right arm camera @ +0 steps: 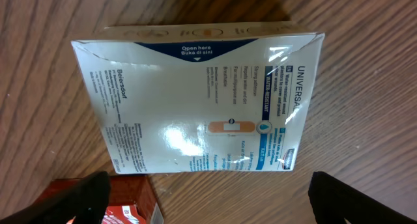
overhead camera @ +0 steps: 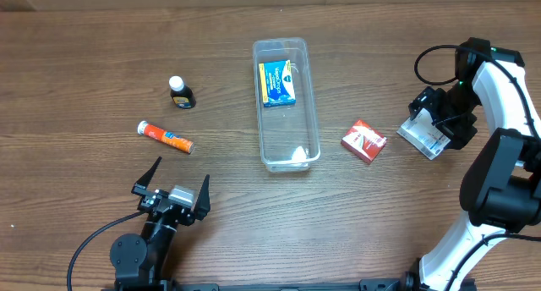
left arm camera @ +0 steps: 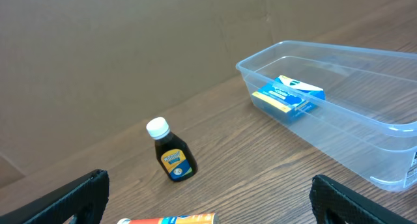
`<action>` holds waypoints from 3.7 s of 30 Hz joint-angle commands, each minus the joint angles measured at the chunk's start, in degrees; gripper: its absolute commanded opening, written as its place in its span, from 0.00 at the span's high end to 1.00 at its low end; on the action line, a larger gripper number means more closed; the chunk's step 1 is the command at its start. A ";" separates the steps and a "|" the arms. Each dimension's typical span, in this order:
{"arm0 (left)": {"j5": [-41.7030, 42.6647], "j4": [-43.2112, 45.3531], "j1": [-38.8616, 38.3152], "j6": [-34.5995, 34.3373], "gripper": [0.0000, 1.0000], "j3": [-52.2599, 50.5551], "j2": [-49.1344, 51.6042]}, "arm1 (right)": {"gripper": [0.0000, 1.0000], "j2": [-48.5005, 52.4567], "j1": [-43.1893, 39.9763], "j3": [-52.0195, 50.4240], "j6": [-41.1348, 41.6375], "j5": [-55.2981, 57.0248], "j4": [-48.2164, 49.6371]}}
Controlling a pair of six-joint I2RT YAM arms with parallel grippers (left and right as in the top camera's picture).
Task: Pack container
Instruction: 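Grasp the white Universal plasters box with the right gripper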
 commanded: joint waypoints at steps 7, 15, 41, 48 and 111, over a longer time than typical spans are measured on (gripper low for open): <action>-0.17 0.02 0.48 -0.79 0.00 -0.22 -0.37 | 0.00 0.07 -0.09 0.02 -7.28 0.81 5.57; -0.17 0.02 0.48 -0.79 0.00 -0.22 -0.37 | 0.00 0.07 -0.04 -1.38 -8.63 6.08 7.10; -0.17 0.02 0.48 -0.79 0.00 -0.22 -0.37 | 0.00 0.07 -0.44 -8.04 -30.67 4.39 28.61; -0.17 0.02 0.48 -0.79 0.00 -0.22 -0.37 | 0.00 0.04 -0.37 7.50 -10.67 -0.02 7.89; -0.17 0.02 0.48 -0.79 0.00 -0.22 -0.37 | 0.30 3.82 2.25 -3.23 20.48 0.74 7.74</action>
